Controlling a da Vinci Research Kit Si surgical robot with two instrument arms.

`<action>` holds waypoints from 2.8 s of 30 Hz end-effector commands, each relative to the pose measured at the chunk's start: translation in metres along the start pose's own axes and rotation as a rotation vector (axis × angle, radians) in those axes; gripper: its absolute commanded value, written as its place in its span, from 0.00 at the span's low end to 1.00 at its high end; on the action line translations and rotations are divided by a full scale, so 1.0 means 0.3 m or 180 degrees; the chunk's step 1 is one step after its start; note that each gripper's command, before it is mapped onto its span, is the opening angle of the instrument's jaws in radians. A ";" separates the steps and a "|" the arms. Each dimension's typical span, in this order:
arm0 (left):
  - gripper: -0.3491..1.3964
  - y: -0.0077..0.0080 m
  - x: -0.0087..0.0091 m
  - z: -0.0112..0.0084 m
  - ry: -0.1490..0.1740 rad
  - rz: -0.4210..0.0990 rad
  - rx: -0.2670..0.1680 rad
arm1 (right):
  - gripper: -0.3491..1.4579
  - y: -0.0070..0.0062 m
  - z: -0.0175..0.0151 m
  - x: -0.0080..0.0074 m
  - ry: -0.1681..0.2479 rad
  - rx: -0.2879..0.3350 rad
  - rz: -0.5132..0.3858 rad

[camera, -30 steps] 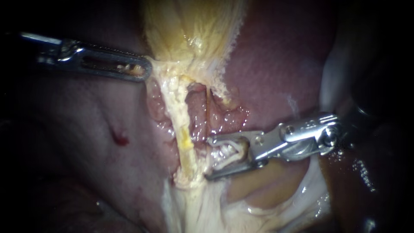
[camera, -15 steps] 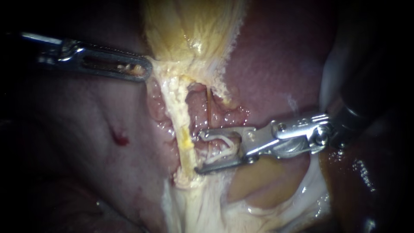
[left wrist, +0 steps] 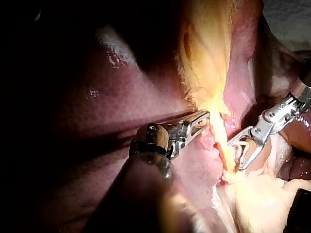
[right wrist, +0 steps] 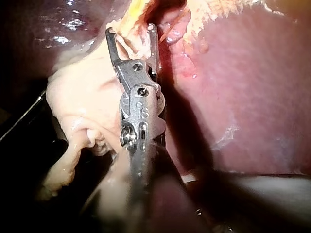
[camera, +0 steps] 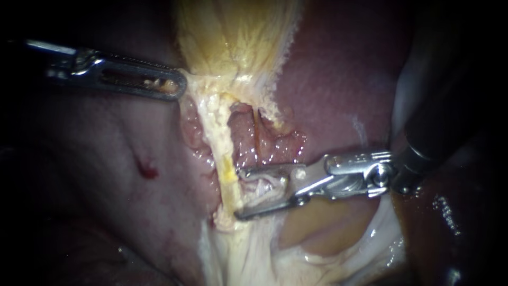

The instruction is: Clipping first clip left tube

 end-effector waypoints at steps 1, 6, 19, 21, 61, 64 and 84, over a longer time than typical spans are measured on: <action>0.00 0.0000 0.0000 0.0000 0.0000 0.0000 0.0000 | 0.47 0.0000 0.000 0.0002 0.0025 0.0008 0.0013; 0.00 -0.0003 0.0000 0.0000 -0.0001 0.0000 -0.0001 | 0.47 0.0003 0.002 0.0013 0.0152 0.0093 0.0064; 0.00 -0.0010 -0.0003 0.0008 -0.0004 -0.0003 -0.0007 | 0.47 -0.0006 0.008 0.0050 0.0335 0.0379 0.0082; 0.00 -0.0011 -0.0004 0.0011 -0.0004 0.0015 -0.0008 | 0.47 -0.0015 0.009 0.0056 0.0331 0.0510 0.0054; 0.00 0.0003 -0.0014 0.0036 -0.0011 0.0012 -0.0023 | 0.46 -0.0172 0.019 0.0145 0.0424 0.0826 -0.0048; 0.00 0.0004 -0.0014 0.0035 -0.0010 0.0012 -0.0023 | 0.46 -0.0185 0.019 0.0146 0.0419 0.0845 -0.0052; 0.00 0.0010 -0.0016 0.0037 -0.0011 0.0011 -0.0023 | 0.37 -0.0165 0.017 0.0134 0.0422 0.0874 -0.0054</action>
